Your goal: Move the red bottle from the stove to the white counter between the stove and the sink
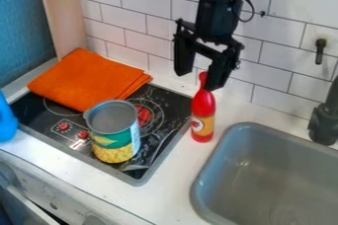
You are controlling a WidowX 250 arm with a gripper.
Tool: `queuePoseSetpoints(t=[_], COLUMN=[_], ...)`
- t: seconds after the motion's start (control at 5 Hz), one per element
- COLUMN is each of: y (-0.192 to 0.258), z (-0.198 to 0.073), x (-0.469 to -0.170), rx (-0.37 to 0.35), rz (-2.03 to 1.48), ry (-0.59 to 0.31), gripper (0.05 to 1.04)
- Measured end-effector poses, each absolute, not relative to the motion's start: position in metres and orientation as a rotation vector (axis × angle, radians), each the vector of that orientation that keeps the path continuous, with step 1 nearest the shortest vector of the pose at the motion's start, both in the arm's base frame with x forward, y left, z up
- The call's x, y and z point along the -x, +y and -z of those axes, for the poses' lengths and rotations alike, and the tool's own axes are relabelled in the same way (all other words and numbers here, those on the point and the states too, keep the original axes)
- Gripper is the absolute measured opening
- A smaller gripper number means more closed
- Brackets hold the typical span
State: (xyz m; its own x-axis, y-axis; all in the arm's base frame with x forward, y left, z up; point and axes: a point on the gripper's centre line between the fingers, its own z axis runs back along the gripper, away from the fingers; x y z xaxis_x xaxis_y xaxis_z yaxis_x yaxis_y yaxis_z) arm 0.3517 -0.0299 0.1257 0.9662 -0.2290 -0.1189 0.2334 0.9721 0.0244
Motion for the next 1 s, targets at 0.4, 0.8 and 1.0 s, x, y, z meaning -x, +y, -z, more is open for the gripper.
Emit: queuePoseSetpoints(t=[0.4,0.8,1.0], y=[-0.009,0.041,0.065], z=[-0.167,-0.178,-0.175], x=[-0.321,-0.290,-0.288], rx=[-0.059,-0.164,-0.178], rz=[0.221,0.110,0.045], ry=[0.057,0.119,0.137], gripper=[1.000,1.000,1.000])
